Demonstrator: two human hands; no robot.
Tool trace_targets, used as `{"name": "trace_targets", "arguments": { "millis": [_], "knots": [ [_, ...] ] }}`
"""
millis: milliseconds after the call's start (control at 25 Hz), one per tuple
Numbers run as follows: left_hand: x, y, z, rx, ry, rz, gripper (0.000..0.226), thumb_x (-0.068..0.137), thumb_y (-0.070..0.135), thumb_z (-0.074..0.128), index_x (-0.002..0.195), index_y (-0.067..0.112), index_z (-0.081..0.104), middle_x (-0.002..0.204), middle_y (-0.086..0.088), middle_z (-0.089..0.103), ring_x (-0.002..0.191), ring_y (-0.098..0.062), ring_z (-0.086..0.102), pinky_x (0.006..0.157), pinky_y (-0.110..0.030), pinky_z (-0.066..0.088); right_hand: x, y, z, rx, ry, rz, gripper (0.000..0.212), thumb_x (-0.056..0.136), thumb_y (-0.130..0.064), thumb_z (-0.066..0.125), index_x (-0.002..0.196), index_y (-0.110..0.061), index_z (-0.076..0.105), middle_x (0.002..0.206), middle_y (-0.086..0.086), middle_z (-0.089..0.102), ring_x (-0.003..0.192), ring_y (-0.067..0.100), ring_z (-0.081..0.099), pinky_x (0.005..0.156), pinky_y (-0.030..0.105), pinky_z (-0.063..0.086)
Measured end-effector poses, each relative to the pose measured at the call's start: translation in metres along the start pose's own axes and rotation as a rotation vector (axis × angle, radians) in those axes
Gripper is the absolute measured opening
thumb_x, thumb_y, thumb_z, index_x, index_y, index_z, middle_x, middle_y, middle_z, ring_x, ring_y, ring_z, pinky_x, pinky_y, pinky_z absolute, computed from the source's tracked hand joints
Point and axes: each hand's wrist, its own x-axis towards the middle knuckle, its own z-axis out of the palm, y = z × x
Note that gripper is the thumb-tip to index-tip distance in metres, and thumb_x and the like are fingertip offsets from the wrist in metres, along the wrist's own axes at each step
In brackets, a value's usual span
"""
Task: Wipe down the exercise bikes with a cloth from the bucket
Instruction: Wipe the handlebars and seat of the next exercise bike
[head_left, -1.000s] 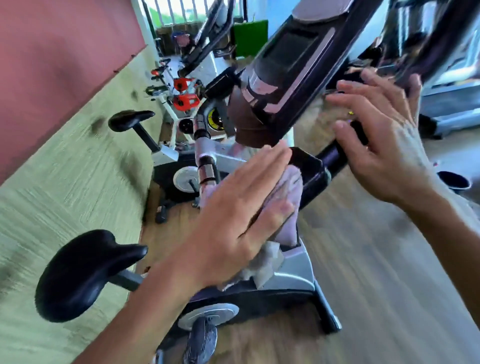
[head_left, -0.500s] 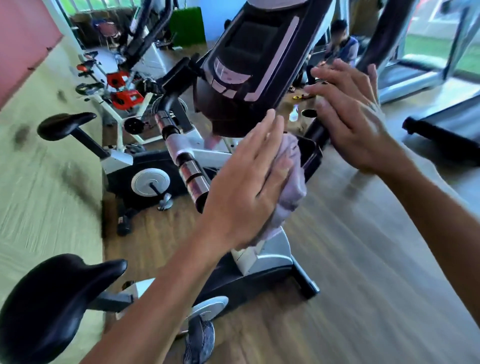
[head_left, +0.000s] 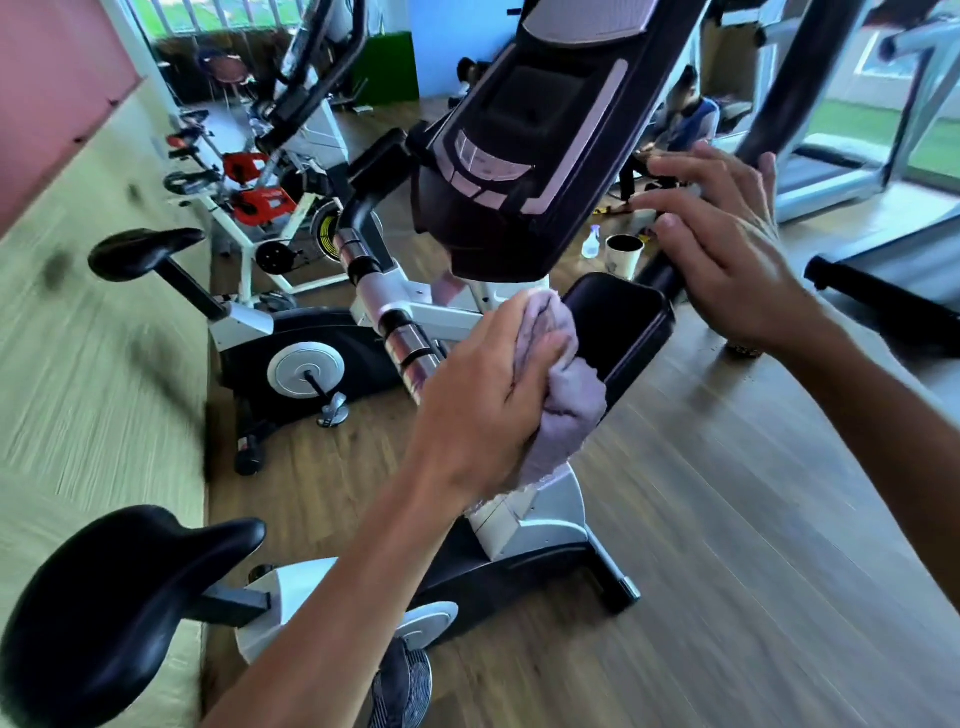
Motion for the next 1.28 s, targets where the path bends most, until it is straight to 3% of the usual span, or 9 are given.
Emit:
{"name": "trace_targets", "arguments": {
  "millis": [160, 240, 320, 440, 600, 720, 920, 1120, 1280],
  "knots": [
    [0.016, -0.028, -0.025, 0.070, 0.164, 0.031, 0.026, 0.105, 0.029, 0.047, 0.127, 0.021, 0.056, 0.117, 0.014, 0.058, 0.103, -0.007, 0.057, 0.089, -0.036, 0.052, 0.006, -0.017, -0.017, 0.082, -0.111, 0.091, 0.040, 0.098, -0.037, 0.042, 0.128, -0.019, 0.064, 0.136, -0.005, 0.056, 0.142, 0.011, 0.038, 0.124, 0.046, 0.012],
    [0.018, -0.039, -0.018, 0.276, 0.022, -0.077, 0.037, 0.102, 0.036, 0.038, 0.126, 0.018, 0.059, 0.129, 0.000, 0.057, 0.114, -0.018, 0.054, 0.099, -0.045, 0.047, 0.009, -0.041, -0.026, 0.215, -0.083, 0.182, 0.036, 0.100, -0.032, 0.048, 0.130, -0.018, 0.063, 0.112, -0.009, 0.061, 0.103, -0.009, 0.059, 0.102, 0.025, 0.044],
    [0.011, -0.049, -0.010, 0.295, -0.102, -0.054, 0.055, 0.098, 0.039, 0.030, 0.137, 0.014, 0.058, 0.146, -0.009, 0.049, 0.133, -0.025, 0.046, 0.112, -0.043, 0.036, 0.007, -0.073, -0.023, 0.216, -0.027, 0.210, 0.036, 0.099, -0.033, 0.049, 0.129, -0.020, 0.064, 0.111, -0.009, 0.065, 0.093, -0.004, 0.059, 0.096, 0.031, 0.049],
    [-0.001, -0.062, -0.022, -0.081, -0.108, 0.089, 0.051, 0.098, 0.029, 0.040, 0.143, 0.007, 0.051, 0.149, -0.007, 0.049, 0.138, -0.016, 0.041, 0.118, -0.028, 0.027, -0.011, -0.116, -0.002, -0.002, -0.062, 0.199, 0.039, 0.095, -0.042, 0.044, 0.124, -0.022, 0.064, 0.121, -0.005, 0.067, 0.117, 0.016, 0.057, 0.115, 0.046, 0.034],
    [-0.014, -0.077, -0.005, 0.318, -0.083, 0.380, 0.074, 0.102, 0.061, 0.029, 0.130, 0.000, 0.060, 0.128, -0.015, 0.065, 0.121, -0.032, 0.057, 0.106, -0.043, 0.040, -0.031, -0.145, 0.028, -0.399, -0.044, 0.327, 0.039, 0.099, -0.048, 0.035, 0.111, -0.027, 0.065, 0.121, -0.005, 0.068, 0.129, 0.020, 0.050, 0.124, 0.050, 0.006],
    [-0.020, -0.073, 0.013, 0.404, 0.046, 0.409, 0.084, 0.097, 0.072, 0.031, 0.115, -0.001, 0.067, 0.099, -0.015, 0.071, 0.094, -0.034, 0.066, 0.086, -0.042, 0.046, -0.022, -0.151, 0.035, -0.458, -0.040, 0.443, 0.046, 0.101, -0.054, 0.029, 0.110, -0.028, 0.065, 0.120, -0.003, 0.069, 0.130, 0.019, 0.050, 0.124, 0.052, 0.004],
    [0.009, -0.121, -0.003, 0.351, 0.200, 0.866, 0.073, 0.096, 0.068, 0.045, 0.103, 0.000, 0.071, 0.082, -0.014, 0.069, 0.074, -0.031, 0.066, 0.067, -0.041, 0.051, -0.041, -0.157, 0.036, -0.466, -0.022, 0.443, 0.043, 0.104, -0.047, 0.030, 0.120, -0.028, 0.064, 0.142, -0.007, 0.058, 0.138, 0.020, 0.043, 0.124, 0.052, 0.008],
    [-0.022, -0.082, 0.023, 0.289, 0.251, 0.429, 0.057, 0.103, 0.051, 0.040, 0.108, 0.002, 0.068, 0.090, -0.013, 0.067, 0.084, -0.034, 0.061, 0.078, -0.045, 0.048, -0.045, -0.165, 0.042, -0.530, -0.034, 0.457, 0.042, 0.106, -0.042, 0.032, 0.138, -0.027, 0.055, 0.158, -0.002, 0.043, 0.150, 0.017, 0.028, 0.124, 0.052, -0.009],
    [0.008, -0.124, 0.001, 0.179, 0.183, 0.762, 0.048, 0.104, 0.041, 0.042, 0.101, 0.005, 0.073, 0.083, -0.011, 0.070, 0.075, -0.030, 0.065, 0.068, -0.042, 0.050, -0.051, -0.163, 0.039, -0.503, -0.006, 0.430, 0.048, 0.104, -0.043, 0.031, 0.145, -0.025, 0.052, 0.161, -0.004, 0.038, 0.152, 0.014, 0.023, 0.125, 0.045, -0.010]
  ]
}}
